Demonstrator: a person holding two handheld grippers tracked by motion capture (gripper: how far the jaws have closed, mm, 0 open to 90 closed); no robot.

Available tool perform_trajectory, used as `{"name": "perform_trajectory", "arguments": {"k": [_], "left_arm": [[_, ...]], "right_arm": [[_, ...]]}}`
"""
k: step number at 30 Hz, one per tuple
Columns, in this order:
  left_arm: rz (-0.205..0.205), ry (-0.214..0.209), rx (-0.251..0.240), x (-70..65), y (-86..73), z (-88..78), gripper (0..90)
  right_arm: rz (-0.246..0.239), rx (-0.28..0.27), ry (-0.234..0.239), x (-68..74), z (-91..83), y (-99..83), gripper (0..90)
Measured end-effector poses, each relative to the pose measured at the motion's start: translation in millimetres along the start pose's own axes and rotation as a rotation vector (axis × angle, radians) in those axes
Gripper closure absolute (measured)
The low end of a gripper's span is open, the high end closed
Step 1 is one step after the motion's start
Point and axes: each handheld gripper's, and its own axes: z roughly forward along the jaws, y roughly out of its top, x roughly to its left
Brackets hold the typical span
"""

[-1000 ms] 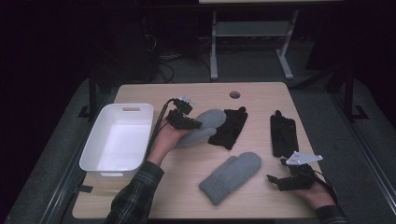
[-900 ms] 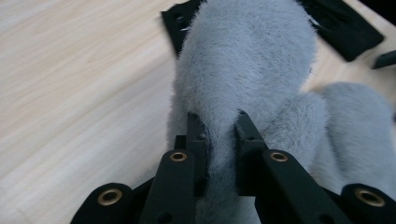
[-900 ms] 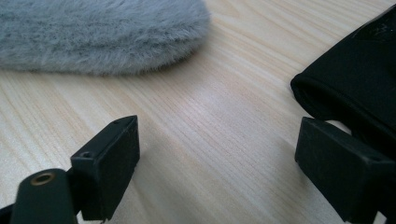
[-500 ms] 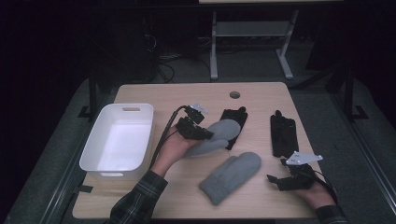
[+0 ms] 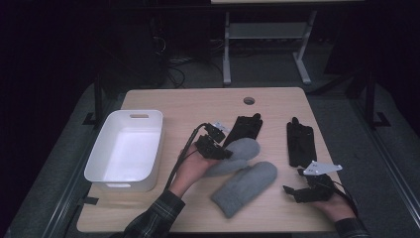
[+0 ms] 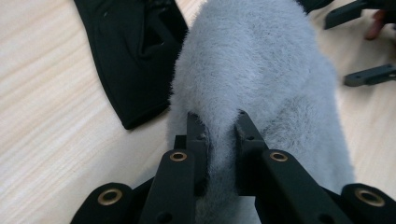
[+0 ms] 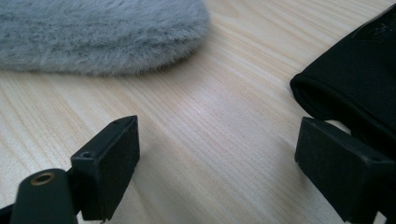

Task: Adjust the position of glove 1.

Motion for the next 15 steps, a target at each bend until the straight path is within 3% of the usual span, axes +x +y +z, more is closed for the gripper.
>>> {"name": "perform_trajectory", "arguments": {"k": [8, 11, 15], "left_arm": [[-0.041, 0.038, 0.034, 7.8, -6.4, 28.5, 78.3], [-0.027, 0.031, 0.034, 9.2, -8.7, 33.9, 71.5], [0.011, 0.036, 0.005, 9.7, -7.6, 27.3, 53.0]], "right_arm": [[-0.001, 0.003, -0.003, -0.1, -0.4, 0.1, 13.8], [0.000, 0.003, -0.002, -0.1, -0.4, 0.1, 13.8], [0.000, 0.005, -0.003, -0.2, -0.6, 0.1, 13.8]]}}
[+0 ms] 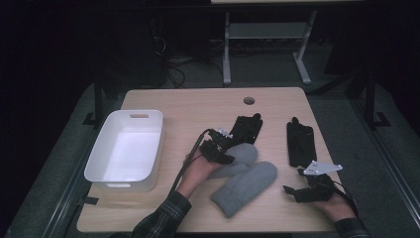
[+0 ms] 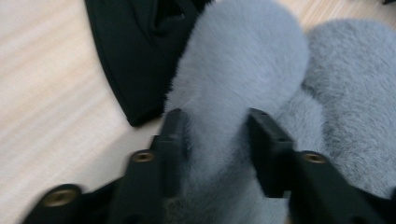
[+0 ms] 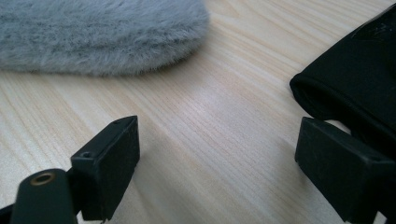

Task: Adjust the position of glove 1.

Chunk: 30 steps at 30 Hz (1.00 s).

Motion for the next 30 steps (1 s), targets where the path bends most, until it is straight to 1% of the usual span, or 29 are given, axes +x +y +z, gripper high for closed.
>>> {"name": "perform_trajectory", "arguments": {"k": [3, 4, 5, 6, 7, 8, 9, 11, 13, 15, 16, 18, 19, 20, 21, 22, 23, 25, 26, 27, 28, 29, 30], "left_arm": [[0.010, -0.020, -0.046, 5.6, 1.6, -11.1, 46.2], [0.017, -0.017, -0.062, 8.0, 1.5, -14.7, 45.6], [0.021, -0.009, -0.062, 11.8, 1.6, -17.7, 45.6], [0.020, -0.013, -0.064, 16.0, 1.6, -19.6, 45.6], [0.014, -0.008, -0.074, 19.6, 1.2, -20.7, 45.6], [0.015, 0.000, -0.072, 24.0, 0.7, -21.2, 45.6], [0.018, -0.003, -0.065, 28.2, 0.3, -21.1, 45.6], [0.013, -0.019, -0.059, 34.6, -1.0, -19.0, 45.5], [0.012, -0.040, -0.054, 37.1, -2.6, -13.8, 43.9], [0.024, -0.039, -0.036, 38.6, -4.0, -8.0, 42.7], [0.042, -0.035, -0.012, 40.3, -4.4, -5.9, 42.5], [0.041, -0.026, -0.003, 40.3, -6.1, 1.1, 42.3], [0.064, -0.018, 0.026, 41.2, -6.9, 3.7, 42.3], [0.064, -0.008, 0.039, 41.0, -8.1, 7.0, 42.3], [0.076, 0.005, 0.047, 41.3, -9.5, 9.7, 42.3], [0.076, 0.009, 0.057, 41.9, -10.8, 11.7, 42.3], [0.072, 0.001, 0.051, 43.7, -12.4, 13.2, 42.5], [0.070, -0.019, 0.047, 46.0, -14.1, 13.8, 47.6], [0.059, -0.031, 0.037, 45.9, -15.1, 15.0, 50.8], [0.059, -0.048, 0.038, 46.8, -16.0, 15.5, 54.4], [0.042, -0.075, 0.031, 46.7, -17.0, 16.6, 61.7], [0.040, -0.086, 0.032, 46.9, -17.6, 17.2, 67.5], [0.041, -0.093, 0.036, 47.1, -17.6, 17.0, 70.1]], "right_arm": [[0.000, -0.004, 0.002, 0.2, 0.5, -0.1, 13.8], [0.000, -0.005, 0.003, 0.2, 0.6, -0.1, 13.8], [-0.002, 0.000, -0.002, 0.2, 0.1, 0.0, 13.8], [-0.002, 0.000, -0.002, 0.2, 0.1, 0.0, 13.8], [-0.002, 0.000, -0.001, 0.3, 0.1, 0.0, 13.8], [-0.002, 0.000, -0.001, 0.3, 0.1, 0.0, 13.8], [-0.002, 0.000, -0.001, 0.3, 0.2, 0.0, 13.8], [-0.002, 0.000, -0.001, 0.3, 0.1, 0.0, 13.8], [0.002, -0.005, 0.003, 0.3, 0.7, -0.1, 13.8], [0.001, -0.002, 0.000, 0.1, 0.4, 0.0, 13.8], [0.000, 0.000, -0.002, 0.1, 0.2, 0.1, 13.8], [0.004, -0.004, 0.002, 0.3, 0.6, -0.1, 13.8], [0.002, -0.004, 0.001, 0.2, 0.6, -0.1, 13.8], [0.002, -0.002, 0.000, 0.2, 0.4, 0.0, 13.8], [0.003, -0.001, -0.001, 0.3, 0.4, 0.0, 13.8], [0.001, -0.001, -0.001, 0.2, 0.3, 0.0, 13.8], [0.001, -0.001, -0.001, 0.2, 0.3, 0.0, 13.8], [0.003, -0.001, -0.001, 0.2, 0.3, 0.0, 13.8], [0.003, 0.000, -0.001, 0.2, 0.2, 0.0, 13.8], [0.002, 0.001, -0.002, 0.2, 0.1, 0.0, 13.8], [0.003, 0.001, -0.001, 0.2, 0.2, 0.0, 13.8], [0.004, -0.002, 0.000, 0.3, 0.4, -0.1, 13.8], [0.000, 0.000, -0.002, 0.2, 0.2, 0.0, 13.8]]}}
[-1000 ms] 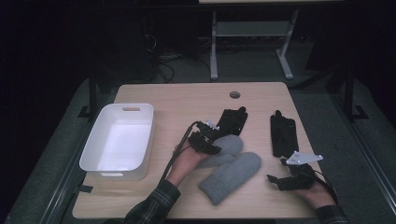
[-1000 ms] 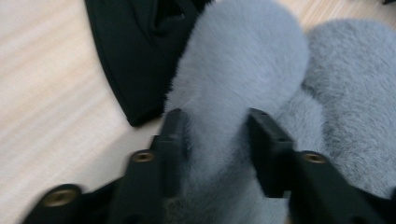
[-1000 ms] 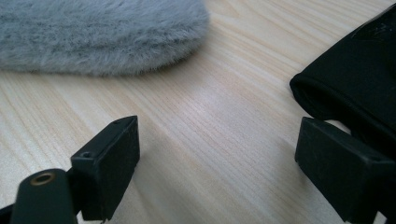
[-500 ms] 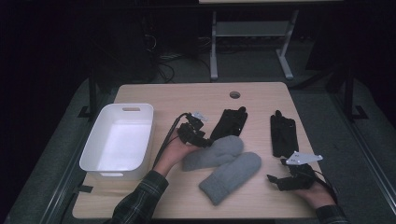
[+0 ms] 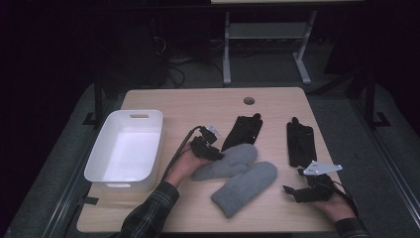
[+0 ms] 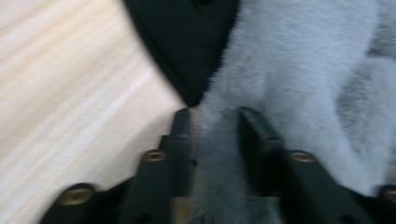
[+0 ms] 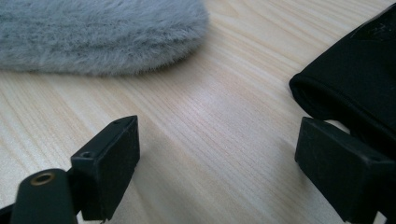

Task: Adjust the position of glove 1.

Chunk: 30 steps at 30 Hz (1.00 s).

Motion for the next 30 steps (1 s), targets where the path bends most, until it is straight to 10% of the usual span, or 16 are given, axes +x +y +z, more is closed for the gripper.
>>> {"name": "perform_trajectory", "arguments": {"k": [5, 14, 30], "left_arm": [[0.003, -0.014, 0.014, -2.1, 0.9, -2.3, 86.4], [-0.077, -0.059, -0.055, -15.1, 5.2, -34.0, 87.6], [-0.083, -0.079, -0.218, -42.0, 10.4, -77.2, 88.0]], "right_arm": [[0.000, 0.000, 0.000, 0.0, 0.0, 0.0, 13.8], [0.003, 0.000, 0.001, 0.0, 0.0, -0.1, 13.8], [0.002, -0.004, 0.003, 0.1, 0.4, -0.1, 13.8]]}}
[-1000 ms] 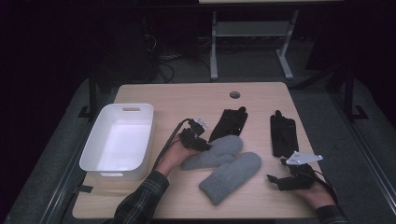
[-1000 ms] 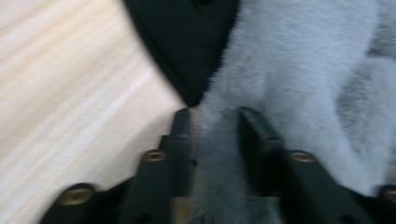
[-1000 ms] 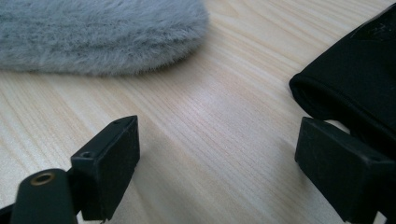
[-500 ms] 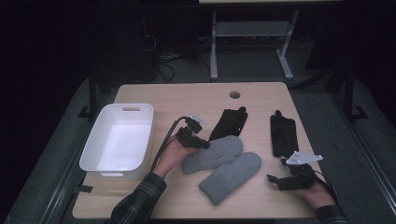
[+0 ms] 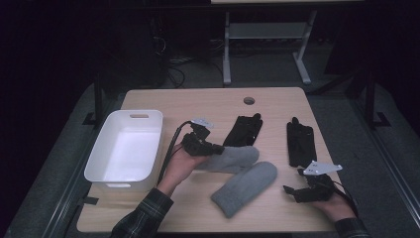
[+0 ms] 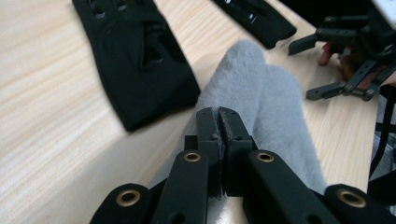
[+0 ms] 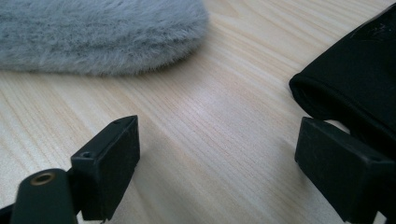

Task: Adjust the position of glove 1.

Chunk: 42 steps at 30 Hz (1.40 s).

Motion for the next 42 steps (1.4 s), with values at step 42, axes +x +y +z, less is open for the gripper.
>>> {"name": "perform_trajectory", "arguments": {"k": [42], "left_arm": [[0.101, -0.028, 0.063, -65.5, -7.1, 33.7, 87.8]], "right_arm": [[-0.002, -0.001, 0.001, -0.1, 0.2, -0.1, 13.8]]}}
